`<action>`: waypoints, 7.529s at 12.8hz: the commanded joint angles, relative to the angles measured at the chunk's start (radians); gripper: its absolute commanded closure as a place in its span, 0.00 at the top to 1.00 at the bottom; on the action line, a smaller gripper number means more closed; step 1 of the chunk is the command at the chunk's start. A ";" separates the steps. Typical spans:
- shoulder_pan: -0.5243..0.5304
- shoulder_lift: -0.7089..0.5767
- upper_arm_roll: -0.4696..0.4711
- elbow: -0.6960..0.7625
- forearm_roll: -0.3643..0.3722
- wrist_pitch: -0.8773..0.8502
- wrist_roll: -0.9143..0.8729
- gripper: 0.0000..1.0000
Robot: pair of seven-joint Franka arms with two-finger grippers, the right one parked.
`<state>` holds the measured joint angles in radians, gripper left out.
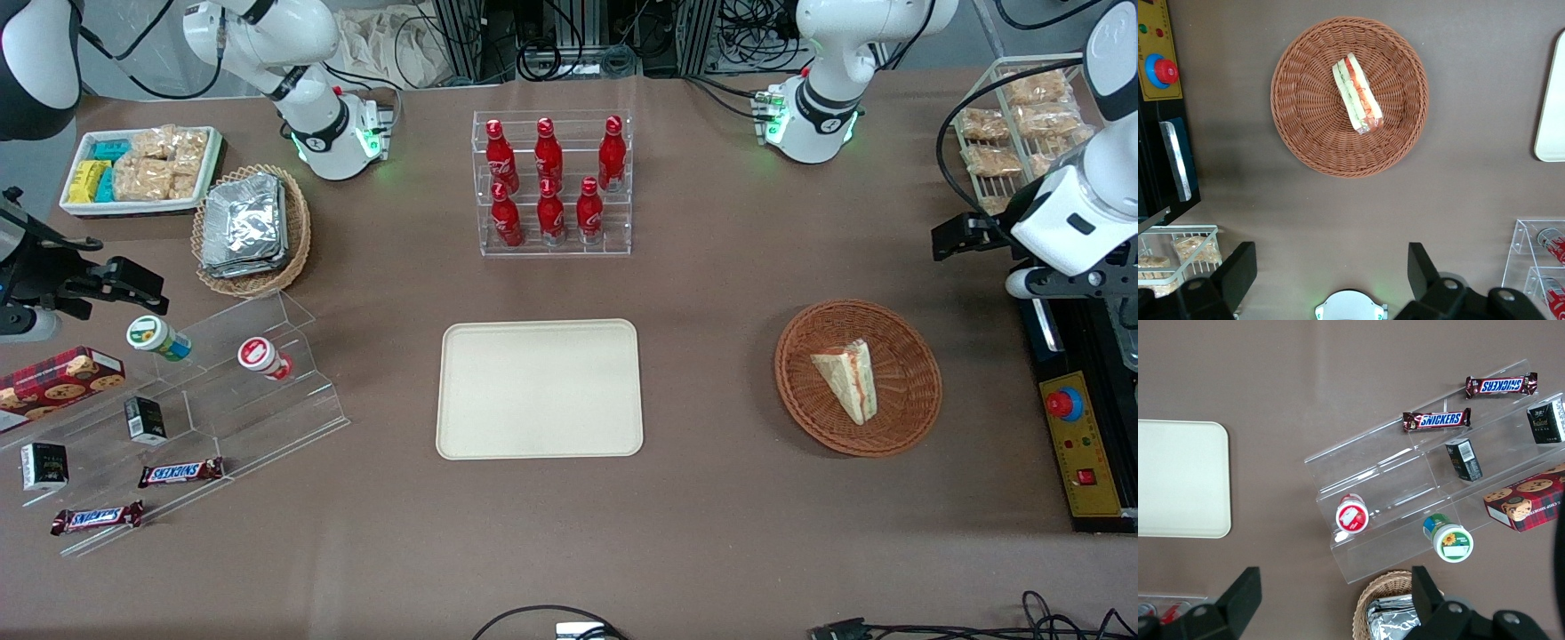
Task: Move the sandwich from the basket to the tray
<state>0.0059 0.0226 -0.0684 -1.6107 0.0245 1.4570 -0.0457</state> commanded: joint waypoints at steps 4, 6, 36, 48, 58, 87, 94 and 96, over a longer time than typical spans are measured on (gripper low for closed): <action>-0.001 -0.006 0.007 -0.009 -0.021 0.011 0.012 1.00; 0.000 -0.004 0.007 -0.009 -0.021 0.013 0.012 1.00; 0.025 0.455 0.006 -0.351 -0.101 0.787 -0.395 0.16; -0.082 0.452 -0.182 0.111 -0.115 0.361 -0.130 0.00; -0.349 0.763 -0.198 0.324 -0.173 0.607 -0.416 0.00; -0.052 0.320 -0.180 0.310 0.035 -0.053 -0.240 1.00; 0.115 0.074 -0.179 0.097 0.038 -0.138 -0.086 1.00; 0.114 -0.019 -0.163 -0.061 0.038 -0.048 -0.085 1.00</action>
<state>0.1199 0.1289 -0.2396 -1.4802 0.0452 1.3159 -0.1385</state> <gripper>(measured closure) 0.000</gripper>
